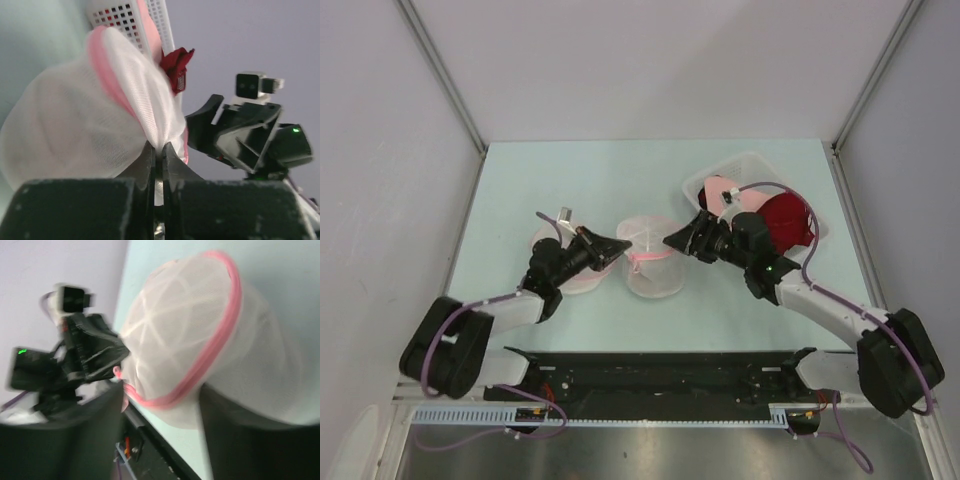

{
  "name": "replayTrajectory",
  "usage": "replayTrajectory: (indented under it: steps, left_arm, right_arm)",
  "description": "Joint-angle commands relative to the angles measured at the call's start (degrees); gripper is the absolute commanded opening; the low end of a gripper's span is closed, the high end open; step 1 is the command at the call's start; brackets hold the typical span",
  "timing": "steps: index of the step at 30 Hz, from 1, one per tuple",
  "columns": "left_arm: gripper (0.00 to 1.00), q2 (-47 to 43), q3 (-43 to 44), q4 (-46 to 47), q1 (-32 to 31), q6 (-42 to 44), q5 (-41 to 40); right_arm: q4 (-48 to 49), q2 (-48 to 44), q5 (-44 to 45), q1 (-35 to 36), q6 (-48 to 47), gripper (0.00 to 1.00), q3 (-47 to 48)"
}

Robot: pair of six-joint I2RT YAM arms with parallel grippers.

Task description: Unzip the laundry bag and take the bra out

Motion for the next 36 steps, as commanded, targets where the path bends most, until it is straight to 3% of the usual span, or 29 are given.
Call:
replayTrajectory:
  steps: [1,2,6,10,12,14,17,19,25,36]
  left_arm:
    - [0.00,-12.6,8.8,-33.0,-1.4,17.0,-8.7]
    - [0.00,-16.2,10.1,-41.5,-1.9,18.9,-13.8]
    - [0.00,-21.0,12.3,-49.4,-3.9,23.2,-19.7]
    - [0.00,-21.0,14.3,-53.8,-5.0,24.6,-22.6]
    - [0.00,-20.3,14.2,-53.4,-5.7,24.7,-22.4]
    - [0.00,-19.6,14.1,-53.1,-5.9,24.2,-21.9]
    - [0.00,-19.7,14.0,-53.8,-6.3,23.6,-21.9]
    - [0.00,-20.4,13.9,-54.1,-6.5,23.7,-22.5]
    - [0.00,-22.1,14.7,-55.8,-6.5,25.0,-22.9]
    - [0.00,-22.4,14.7,-55.7,-6.5,25.1,-22.8]
  right_arm:
    - [-19.4,-7.1,18.8,3.3,-9.5,0.84,8.1]
    - [-24.6,-9.4,24.5,4.0,-10.6,0.86,8.8]
    - [-27.7,-15.8,36.2,10.3,-14.2,0.83,9.7]
    - [-24.5,-14.8,38.7,17.6,-18.9,0.56,12.2]
    - [-23.7,-9.4,34.7,19.1,-20.0,0.36,14.6]
    - [-22.7,-5.0,28.5,20.1,-22.2,0.26,19.3]
    - [-21.5,2.3,22.2,21.5,-23.9,0.29,23.4]
    - [-20.7,5.7,20.2,21.8,-23.8,0.39,23.9]
    - [-20.3,10.4,13.6,21.9,-22.4,0.47,23.9]
    - [-14.7,16.9,9.4,21.7,-19.4,0.47,24.0]
